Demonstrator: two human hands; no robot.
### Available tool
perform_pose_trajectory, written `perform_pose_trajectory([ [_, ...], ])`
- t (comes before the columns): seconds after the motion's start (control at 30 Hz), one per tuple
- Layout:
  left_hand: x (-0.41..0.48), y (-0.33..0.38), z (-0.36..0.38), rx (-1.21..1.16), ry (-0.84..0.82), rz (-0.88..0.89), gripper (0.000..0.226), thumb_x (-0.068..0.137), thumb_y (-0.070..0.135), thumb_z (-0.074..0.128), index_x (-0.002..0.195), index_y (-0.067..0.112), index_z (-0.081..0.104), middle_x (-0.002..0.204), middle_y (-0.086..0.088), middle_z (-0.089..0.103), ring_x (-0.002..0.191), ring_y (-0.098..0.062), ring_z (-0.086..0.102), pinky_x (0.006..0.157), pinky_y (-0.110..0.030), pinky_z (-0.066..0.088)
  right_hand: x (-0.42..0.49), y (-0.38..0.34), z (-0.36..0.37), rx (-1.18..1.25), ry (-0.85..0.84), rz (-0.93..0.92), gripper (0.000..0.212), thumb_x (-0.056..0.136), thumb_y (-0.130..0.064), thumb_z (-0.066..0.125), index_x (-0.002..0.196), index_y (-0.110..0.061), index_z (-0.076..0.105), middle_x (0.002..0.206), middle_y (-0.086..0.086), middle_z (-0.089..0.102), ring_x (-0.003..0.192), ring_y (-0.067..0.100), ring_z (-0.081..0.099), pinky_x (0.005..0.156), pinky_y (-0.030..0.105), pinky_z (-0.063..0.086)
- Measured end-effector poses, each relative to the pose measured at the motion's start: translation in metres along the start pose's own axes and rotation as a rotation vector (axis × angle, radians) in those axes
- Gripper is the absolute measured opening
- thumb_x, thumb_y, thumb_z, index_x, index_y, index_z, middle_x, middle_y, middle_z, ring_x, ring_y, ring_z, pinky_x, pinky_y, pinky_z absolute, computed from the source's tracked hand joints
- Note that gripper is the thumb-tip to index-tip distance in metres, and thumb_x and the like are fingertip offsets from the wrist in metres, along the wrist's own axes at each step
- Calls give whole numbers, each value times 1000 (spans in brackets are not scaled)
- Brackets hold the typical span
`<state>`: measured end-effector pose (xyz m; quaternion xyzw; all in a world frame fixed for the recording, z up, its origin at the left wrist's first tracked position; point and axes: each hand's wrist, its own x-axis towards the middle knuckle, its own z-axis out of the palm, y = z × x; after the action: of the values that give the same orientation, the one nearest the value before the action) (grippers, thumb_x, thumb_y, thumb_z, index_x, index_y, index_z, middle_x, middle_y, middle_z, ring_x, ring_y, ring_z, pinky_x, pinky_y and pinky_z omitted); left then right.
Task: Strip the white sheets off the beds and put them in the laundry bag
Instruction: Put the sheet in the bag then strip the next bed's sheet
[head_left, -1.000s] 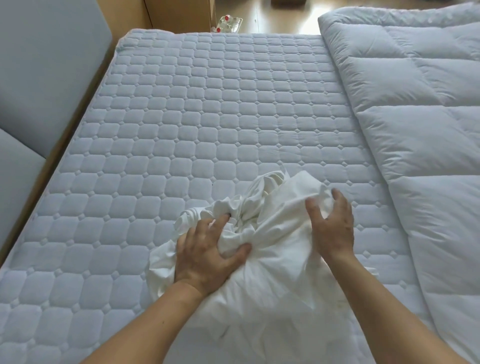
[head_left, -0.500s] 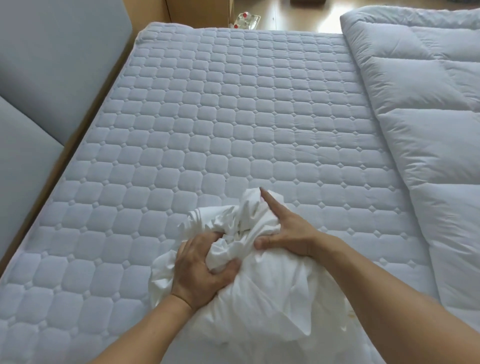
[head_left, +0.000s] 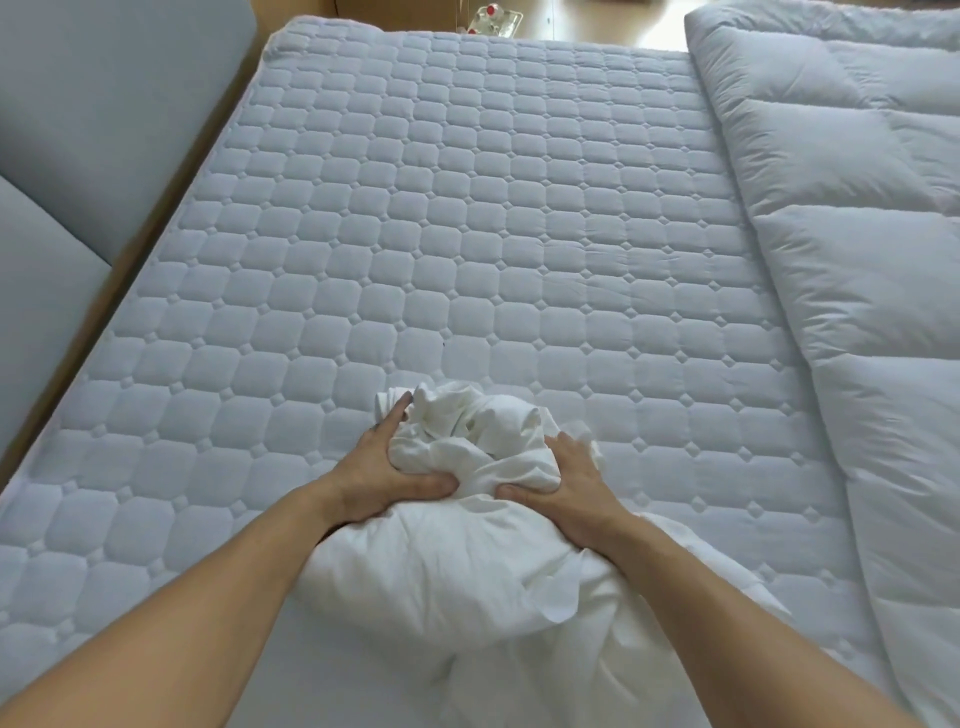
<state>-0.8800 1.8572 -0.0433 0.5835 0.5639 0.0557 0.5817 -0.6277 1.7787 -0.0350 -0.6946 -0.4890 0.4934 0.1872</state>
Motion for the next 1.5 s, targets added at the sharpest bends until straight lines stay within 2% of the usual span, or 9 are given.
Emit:
perform_pose_trajectory([
  [0.3,-31,1,36,-188,161,218,111,41,54,98,137,52,43,132,5,59,118,-16,62,100,-46,51,-33,8,6,370,79,93,76,35,-63,80,107,-45,62,91,-25,72,89,-2,68,64,8,45],
  [0.47,-53,71,18,22,424,500,121,37,67,88,143,56,29,141,11,48,123,-7,54,101,-35,49,-32,-45,-35,331,335,-176,73,30,-65,81,99,-59,60,90,-30,70,87,-9,65,71,8,46],
  [0.6,-44,124,-11,252,688,791,137,42,75,75,153,29,9,142,-4,35,120,-2,41,103,-8,30,-17,-82,-71,245,602,-503,109,33,-76,84,127,-31,53,112,3,66,100,18,63,86,26,50],
  [0.83,-60,3,59,363,467,477,118,43,75,68,145,51,15,141,1,46,125,-33,56,94,-37,47,-46,25,23,85,379,-288,72,54,-78,66,121,-69,41,111,-12,61,103,11,59,84,13,43],
  [0.93,-56,-6,69,313,521,367,97,48,74,64,135,43,35,133,-4,60,111,-36,65,82,-43,55,-48,25,39,157,450,-170,52,71,-79,40,119,-61,51,121,-22,59,116,7,55,92,19,39],
  [1.1,-30,50,54,371,529,126,70,58,86,37,98,32,55,94,8,65,95,-26,63,72,-32,40,-23,-7,15,83,428,111,76,67,-85,24,118,-42,59,107,-3,68,107,26,62,82,35,43],
  [1.23,-3,69,47,615,517,-8,60,63,83,31,81,31,55,99,7,43,115,-21,39,94,-40,33,-20,-13,7,-67,393,170,80,74,-93,16,106,-34,61,96,-3,65,103,27,62,89,42,46],
  [1.37,19,67,43,517,453,-88,48,75,72,46,81,28,65,113,3,41,136,-19,23,107,-50,29,-11,-18,2,-424,342,188,78,86,-79,7,114,-32,63,109,-2,66,119,23,52,104,44,26],
  [1.5,31,68,22,94,396,-164,41,65,61,59,58,20,56,86,-10,64,81,-30,61,76,-39,50,4,-21,-2,-534,335,145,90,72,-82,-1,111,-37,66,152,-3,32,148,20,7,117,56,-1],
])
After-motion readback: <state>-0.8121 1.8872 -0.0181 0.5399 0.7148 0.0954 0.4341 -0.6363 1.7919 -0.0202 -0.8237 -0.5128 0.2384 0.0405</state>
